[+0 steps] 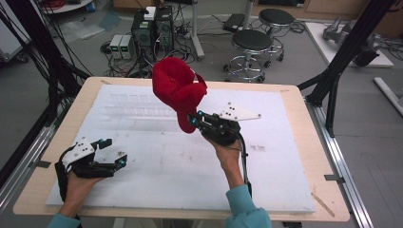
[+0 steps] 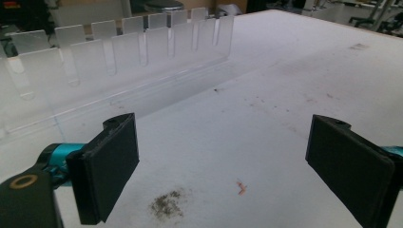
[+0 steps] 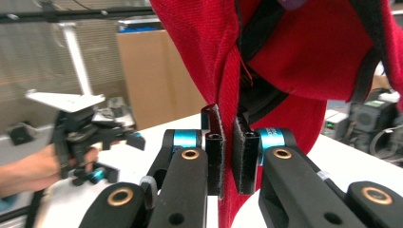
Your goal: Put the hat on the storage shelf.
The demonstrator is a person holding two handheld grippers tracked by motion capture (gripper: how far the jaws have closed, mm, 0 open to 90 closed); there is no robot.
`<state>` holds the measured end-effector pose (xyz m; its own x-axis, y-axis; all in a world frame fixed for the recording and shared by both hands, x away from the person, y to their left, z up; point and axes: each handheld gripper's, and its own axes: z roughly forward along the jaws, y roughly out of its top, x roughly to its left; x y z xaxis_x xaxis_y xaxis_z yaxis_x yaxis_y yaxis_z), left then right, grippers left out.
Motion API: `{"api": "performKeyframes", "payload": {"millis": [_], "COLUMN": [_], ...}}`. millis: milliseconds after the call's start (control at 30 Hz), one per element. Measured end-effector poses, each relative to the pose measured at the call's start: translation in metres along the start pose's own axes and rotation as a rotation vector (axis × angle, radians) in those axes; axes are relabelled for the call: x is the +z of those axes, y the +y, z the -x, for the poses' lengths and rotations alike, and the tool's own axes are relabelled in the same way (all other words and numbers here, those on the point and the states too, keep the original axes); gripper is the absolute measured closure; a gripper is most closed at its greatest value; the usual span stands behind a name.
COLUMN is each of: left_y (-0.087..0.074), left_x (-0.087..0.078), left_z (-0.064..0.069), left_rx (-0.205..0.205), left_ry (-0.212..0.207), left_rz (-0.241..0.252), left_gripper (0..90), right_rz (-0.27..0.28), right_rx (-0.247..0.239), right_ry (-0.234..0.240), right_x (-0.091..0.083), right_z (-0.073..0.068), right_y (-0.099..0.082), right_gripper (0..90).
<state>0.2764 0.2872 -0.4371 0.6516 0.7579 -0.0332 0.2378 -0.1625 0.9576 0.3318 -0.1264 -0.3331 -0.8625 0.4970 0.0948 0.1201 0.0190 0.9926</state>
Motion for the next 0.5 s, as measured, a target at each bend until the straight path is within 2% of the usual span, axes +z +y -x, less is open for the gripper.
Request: {"api": "performKeyframes", "payload": {"millis": [233,300,500], "left_y": [-0.009,-0.010,-0.011], "left_x": [0.000,0.000,-0.001], "left_z": [0.000,0.000,0.000], "left_rx": [-0.011,-0.001,-0.004], "left_ry": [0.028,0.033,0.033], "left_rz": [0.016,0.021,0.027], "left_gripper": [11.1,11.2,11.2], "right_rz": [0.009,0.002,0.024], "right_rx": [-0.012,-0.023,-0.030], "right_ry": [-0.031,-0.051,-0.086], "right_x": [0.018,0.028,0.042], "right_z": [0.006,0.009,0.019], "right_y": [0.001,0.001,0.004], "right_gripper": [85.8,85.8,85.8]}}
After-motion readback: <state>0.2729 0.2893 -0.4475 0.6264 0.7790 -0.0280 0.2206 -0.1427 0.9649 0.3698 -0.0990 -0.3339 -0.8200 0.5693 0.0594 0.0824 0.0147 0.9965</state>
